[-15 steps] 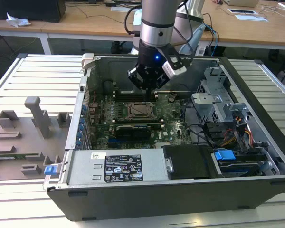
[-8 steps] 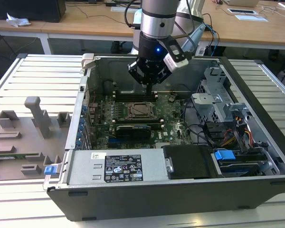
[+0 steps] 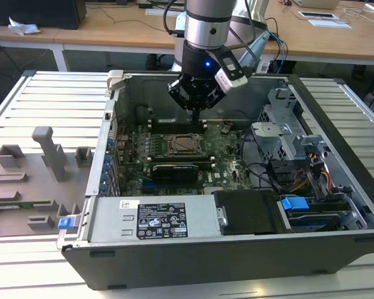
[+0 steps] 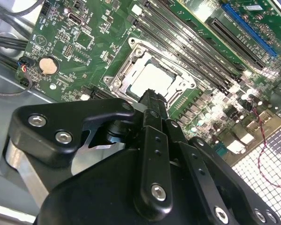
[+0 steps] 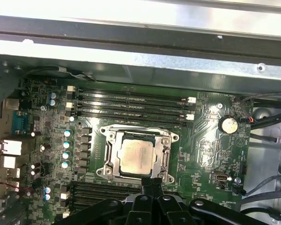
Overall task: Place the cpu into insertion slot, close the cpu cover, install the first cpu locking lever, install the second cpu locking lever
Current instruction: 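Install the first cpu locking lever, then install the second cpu locking lever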
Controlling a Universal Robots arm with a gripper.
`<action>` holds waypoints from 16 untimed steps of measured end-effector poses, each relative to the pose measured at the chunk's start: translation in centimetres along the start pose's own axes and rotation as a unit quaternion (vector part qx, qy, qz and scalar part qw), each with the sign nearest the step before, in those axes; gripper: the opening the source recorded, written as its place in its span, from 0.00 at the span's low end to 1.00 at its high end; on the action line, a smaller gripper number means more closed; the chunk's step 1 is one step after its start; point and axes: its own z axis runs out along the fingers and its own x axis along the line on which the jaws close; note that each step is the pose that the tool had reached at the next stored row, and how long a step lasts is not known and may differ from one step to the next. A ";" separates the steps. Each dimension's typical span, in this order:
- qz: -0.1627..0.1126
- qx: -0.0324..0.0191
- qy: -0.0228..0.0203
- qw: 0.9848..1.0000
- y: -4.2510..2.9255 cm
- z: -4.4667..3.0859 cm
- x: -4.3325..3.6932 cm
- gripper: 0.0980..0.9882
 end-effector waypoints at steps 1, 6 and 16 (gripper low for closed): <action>0.000 0.000 0.000 1.000 0.00 -0.01 0.00 0.01; 0.000 0.000 0.000 1.000 0.00 -0.04 0.00 0.01; 0.000 -0.003 0.000 1.000 -2.99 0.80 0.39 0.01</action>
